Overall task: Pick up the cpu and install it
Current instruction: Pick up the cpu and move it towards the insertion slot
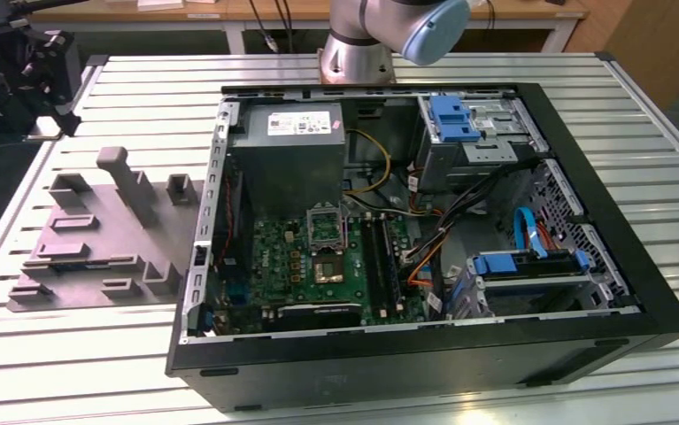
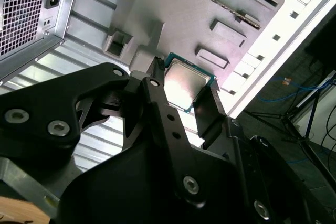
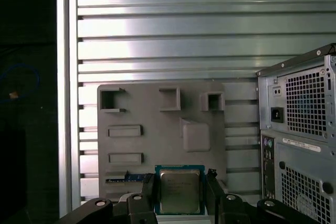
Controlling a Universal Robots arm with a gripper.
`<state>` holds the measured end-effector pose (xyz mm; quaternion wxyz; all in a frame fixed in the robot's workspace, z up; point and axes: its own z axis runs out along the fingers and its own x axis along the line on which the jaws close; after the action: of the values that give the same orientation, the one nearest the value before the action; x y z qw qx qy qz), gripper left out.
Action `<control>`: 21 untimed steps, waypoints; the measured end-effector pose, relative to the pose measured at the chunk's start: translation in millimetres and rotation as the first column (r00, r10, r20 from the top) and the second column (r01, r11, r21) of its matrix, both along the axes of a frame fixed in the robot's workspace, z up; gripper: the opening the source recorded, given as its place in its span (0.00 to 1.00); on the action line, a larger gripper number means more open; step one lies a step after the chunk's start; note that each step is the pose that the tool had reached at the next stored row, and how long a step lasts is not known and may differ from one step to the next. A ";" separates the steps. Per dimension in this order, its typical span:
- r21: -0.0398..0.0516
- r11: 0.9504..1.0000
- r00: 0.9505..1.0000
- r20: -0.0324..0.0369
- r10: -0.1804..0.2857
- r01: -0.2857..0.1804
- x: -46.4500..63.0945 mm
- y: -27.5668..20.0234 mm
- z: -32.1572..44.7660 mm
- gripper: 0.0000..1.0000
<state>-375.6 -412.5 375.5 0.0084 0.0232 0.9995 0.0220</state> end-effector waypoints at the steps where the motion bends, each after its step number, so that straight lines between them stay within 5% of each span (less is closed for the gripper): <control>1: 0.000 1.000 1.000 0.000 0.000 0.000 0.1 0.0 0.0 0.47; 21: 0.000 1.000 1.000 0.000 0.000 0.000 5.6 0.5 0.0 0.47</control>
<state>-369.9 -411.9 375.5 0.0084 0.0232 0.9995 0.0220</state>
